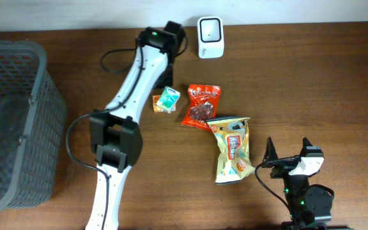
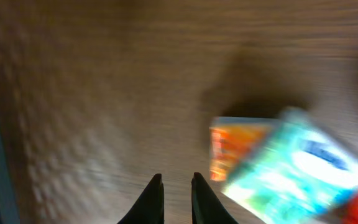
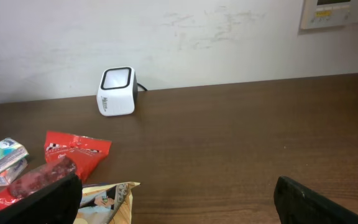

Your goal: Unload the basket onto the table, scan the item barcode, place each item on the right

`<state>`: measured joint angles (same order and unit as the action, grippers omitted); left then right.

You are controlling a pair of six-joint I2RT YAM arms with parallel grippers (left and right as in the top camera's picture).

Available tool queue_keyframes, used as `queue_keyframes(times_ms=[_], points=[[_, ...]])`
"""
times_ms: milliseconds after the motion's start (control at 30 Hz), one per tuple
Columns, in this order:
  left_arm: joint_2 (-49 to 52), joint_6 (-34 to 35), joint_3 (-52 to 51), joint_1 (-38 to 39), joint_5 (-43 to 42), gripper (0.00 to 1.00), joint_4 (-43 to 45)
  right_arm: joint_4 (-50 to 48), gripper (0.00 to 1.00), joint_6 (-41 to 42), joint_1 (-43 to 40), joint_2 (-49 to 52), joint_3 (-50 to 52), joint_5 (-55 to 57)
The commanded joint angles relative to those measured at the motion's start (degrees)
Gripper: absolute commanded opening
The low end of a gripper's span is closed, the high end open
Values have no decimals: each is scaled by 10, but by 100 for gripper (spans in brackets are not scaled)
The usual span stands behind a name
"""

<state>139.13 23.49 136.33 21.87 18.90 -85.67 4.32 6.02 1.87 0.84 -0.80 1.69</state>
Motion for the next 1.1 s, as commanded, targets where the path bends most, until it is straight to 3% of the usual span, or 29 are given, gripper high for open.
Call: queue_keyframes(times_ms=[0,100,200,300,367,433,500,600,633,667,700,733,767,833,900,933,1067], points=[[-3,20,-47,-42,-113,6,28,2,99,3,3,-4,5,5],[-3,-8,-103,-38,-182,8,87,2,98,3,3,-4,5,5],[-3,-41,-134,-20,-258,3,109,2,98,3,3,-4,5,5],[-3,-45,-134,-9,-260,2,107,2,99,3,3,-4,5,5],[-3,-131,-134,-6,-332,0,110,2,98,3,3,-4,5,5],[-4,-131,-134,-6,-331,0,115,2,98,3,3,-4,5,5],[-6,-132,-121,-7,-331,0,103,2,99,3,3,-4,5,5],[-25,-155,-16,-7,-330,0,25,2,98,3,3,-4,5,5],[-32,-155,11,-7,-330,8,13,2,98,3,3,-4,5,5],[-36,-154,24,-6,-331,42,11,2,98,3,3,-4,5,5],[-38,-151,26,-5,-334,87,11,2,98,3,3,-4,5,5],[-37,-150,19,-2,-369,94,5,2,98,3,3,-4,5,5],[-37,-151,5,6,-398,87,5,2,98,3,3,-4,5,5],[-37,-150,-32,37,-410,52,15,2,98,3,3,-4,5,5],[-37,-150,-81,98,-410,26,59,2,98,3,3,-4,5,5],[-37,-150,-91,120,-410,19,71,2,98,3,3,-4,5,5],[-37,-124,-103,170,-412,8,68,2,98,3,3,-4,5,5]])
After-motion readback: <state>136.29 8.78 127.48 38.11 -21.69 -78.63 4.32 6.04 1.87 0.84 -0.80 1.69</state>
